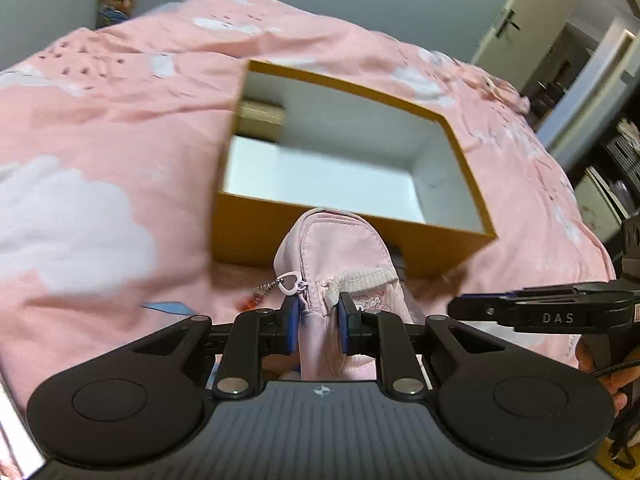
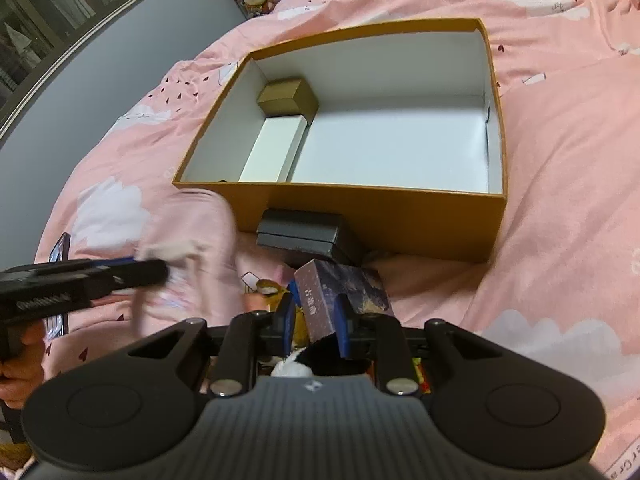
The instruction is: Organize objects
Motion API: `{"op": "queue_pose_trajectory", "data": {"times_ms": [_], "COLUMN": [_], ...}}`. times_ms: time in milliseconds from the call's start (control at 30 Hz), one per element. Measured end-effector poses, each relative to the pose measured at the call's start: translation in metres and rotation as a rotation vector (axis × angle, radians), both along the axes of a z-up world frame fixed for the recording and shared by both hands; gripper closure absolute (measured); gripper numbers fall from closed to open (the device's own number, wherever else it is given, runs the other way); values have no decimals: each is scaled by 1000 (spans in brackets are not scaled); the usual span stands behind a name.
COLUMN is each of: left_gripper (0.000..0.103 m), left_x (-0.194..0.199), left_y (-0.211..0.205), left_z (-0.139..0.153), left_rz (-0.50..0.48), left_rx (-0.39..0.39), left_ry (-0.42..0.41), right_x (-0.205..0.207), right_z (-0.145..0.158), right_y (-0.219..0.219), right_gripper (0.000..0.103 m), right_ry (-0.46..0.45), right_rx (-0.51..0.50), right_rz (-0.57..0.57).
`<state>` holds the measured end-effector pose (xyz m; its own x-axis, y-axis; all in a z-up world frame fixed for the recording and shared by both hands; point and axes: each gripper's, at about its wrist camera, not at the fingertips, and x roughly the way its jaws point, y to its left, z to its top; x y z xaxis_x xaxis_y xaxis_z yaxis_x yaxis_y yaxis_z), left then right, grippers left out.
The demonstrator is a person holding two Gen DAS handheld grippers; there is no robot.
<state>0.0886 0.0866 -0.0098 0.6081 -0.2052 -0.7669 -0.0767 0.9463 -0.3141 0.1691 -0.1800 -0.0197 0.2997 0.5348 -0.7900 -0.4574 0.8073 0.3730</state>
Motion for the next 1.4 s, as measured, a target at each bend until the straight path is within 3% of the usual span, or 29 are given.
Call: {"op": "queue_pose_trajectory", "data": {"times_ms": [67, 133, 233, 433, 667, 800, 1000, 1167, 1400], "left_gripper": [81, 81, 81, 81, 78, 77, 79, 81, 82], "left_x": [0, 0, 2, 7, 11, 12, 7, -1, -6], "left_y": [8, 12, 12, 8, 6, 7, 5, -1, -6], "left_z": [-1, -2, -10, -29, -35, -41, -38, -18, 16], "left_rz": [7, -1, -12, -37, -29, -19, -10, -33, -54], "left_rx": [6, 10, -2, -36, -24, -29, -20, 5, -16], "left_ry": [8, 20, 43, 102, 122, 139, 112, 35, -91], "right_x": [3, 3, 0, -1, -1, -5, -14, -17, -16], "right_z": [0, 2, 1, -19, -41, -47, -28, 0, 50], "right_y": [3, 7, 19, 50, 66, 67, 55, 46, 41], "right_gripper": [77, 68, 62, 62, 62, 69, 79, 79, 79], "right_ry": [9, 6, -21, -77, -103, -131, -228, -305, -375], "right_rx": [2, 4, -55, -235, -367, -401, -409, -398, -338], "right_rz": [2, 13, 67, 175, 256, 274, 269, 269, 287]}}
